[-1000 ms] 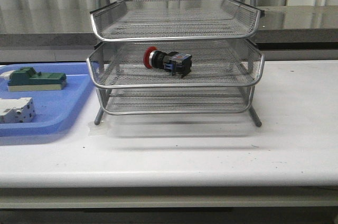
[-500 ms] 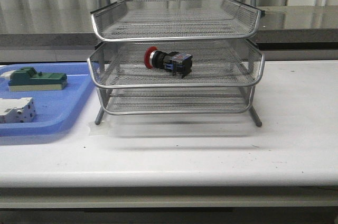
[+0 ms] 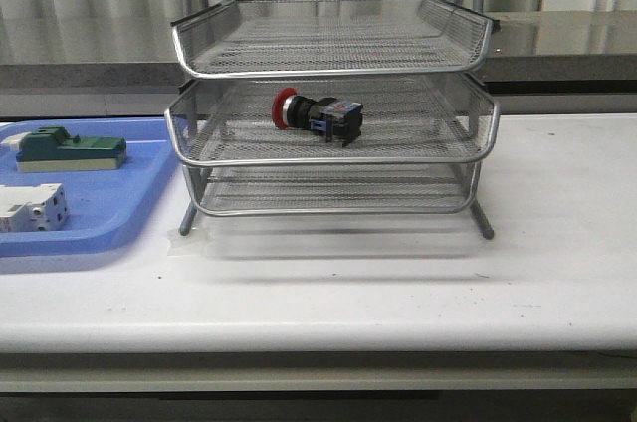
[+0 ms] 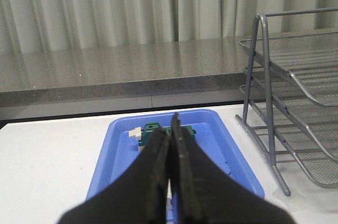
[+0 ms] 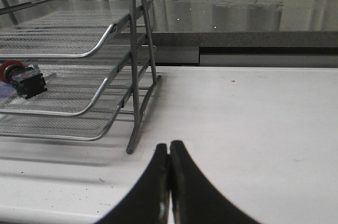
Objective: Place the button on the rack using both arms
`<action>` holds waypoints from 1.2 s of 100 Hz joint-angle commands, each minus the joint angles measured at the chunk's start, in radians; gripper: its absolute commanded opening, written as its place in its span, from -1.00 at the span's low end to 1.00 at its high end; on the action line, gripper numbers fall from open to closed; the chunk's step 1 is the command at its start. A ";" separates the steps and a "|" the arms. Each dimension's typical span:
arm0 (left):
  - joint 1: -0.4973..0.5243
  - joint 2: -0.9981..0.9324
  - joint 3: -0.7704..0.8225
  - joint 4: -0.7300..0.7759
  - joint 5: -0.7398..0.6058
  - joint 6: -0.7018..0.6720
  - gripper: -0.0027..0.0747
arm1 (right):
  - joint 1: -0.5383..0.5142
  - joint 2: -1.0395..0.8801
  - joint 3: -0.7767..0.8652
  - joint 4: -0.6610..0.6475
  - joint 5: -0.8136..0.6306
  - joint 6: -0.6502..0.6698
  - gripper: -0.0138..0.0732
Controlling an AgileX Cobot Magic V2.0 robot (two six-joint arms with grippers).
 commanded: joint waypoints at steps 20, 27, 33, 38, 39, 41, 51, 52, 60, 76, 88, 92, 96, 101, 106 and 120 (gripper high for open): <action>0.001 -0.087 0.097 0.005 -0.101 -0.069 -0.98 | -0.008 -0.021 -0.017 0.000 -0.085 -0.003 -0.82; 0.001 -0.087 0.114 0.012 -0.103 -0.069 -0.98 | -0.008 -0.021 -0.017 0.000 -0.085 -0.003 -0.82; 0.001 -0.087 0.123 0.019 -0.110 -0.070 -0.98 | -0.008 -0.021 -0.017 0.000 -0.085 -0.003 -0.82; 0.001 -0.087 0.127 0.032 -0.110 -0.088 -0.98 | -0.008 -0.021 -0.017 0.000 -0.085 -0.003 -0.82; 0.001 -0.087 0.127 0.035 -0.110 -0.094 -0.98 | -0.008 -0.021 -0.017 0.000 -0.085 -0.003 -0.82; 0.001 -0.087 0.127 0.042 -0.112 -0.102 -0.98 | -0.008 -0.021 -0.017 0.000 -0.085 -0.003 -0.82; 0.001 -0.087 0.141 0.059 -0.139 -0.122 -0.98 | -0.008 -0.021 -0.017 0.000 -0.085 -0.003 -0.82; 0.001 -0.087 0.144 0.059 -0.144 -0.122 -0.98 | -0.008 -0.021 -0.017 0.000 -0.085 -0.003 -0.82; 0.001 -0.087 0.143 0.061 -0.150 -0.132 -0.98 | -0.008 -0.021 -0.017 0.000 -0.085 -0.003 -0.82; 0.001 -0.087 0.143 0.063 -0.152 -0.132 -0.98 | -0.008 -0.021 -0.017 0.000 -0.085 -0.003 -0.82; 0.001 -0.087 0.143 0.054 -0.152 -0.132 -0.98 | -0.008 -0.021 -0.017 0.000 -0.085 -0.003 -0.82; 0.001 -0.087 0.143 0.054 -0.152 -0.132 -0.98 | -0.008 -0.021 -0.017 0.000 -0.085 -0.003 -0.82; 0.001 -0.087 0.143 0.054 -0.152 -0.132 -0.98 | -0.008 -0.021 -0.017 0.000 -0.085 -0.003 -0.82; 0.001 -0.087 0.143 0.054 -0.152 -0.132 -0.98 | -0.008 -0.021 -0.017 0.000 -0.085 -0.003 -0.82; 0.001 -0.087 0.143 0.054 -0.152 -0.132 -0.98 | -0.008 -0.021 -0.017 0.000 -0.085 -0.003 -0.82; 0.001 -0.087 0.143 0.054 -0.152 -0.132 -0.98 | -0.008 -0.021 -0.017 0.000 -0.085 -0.003 -0.82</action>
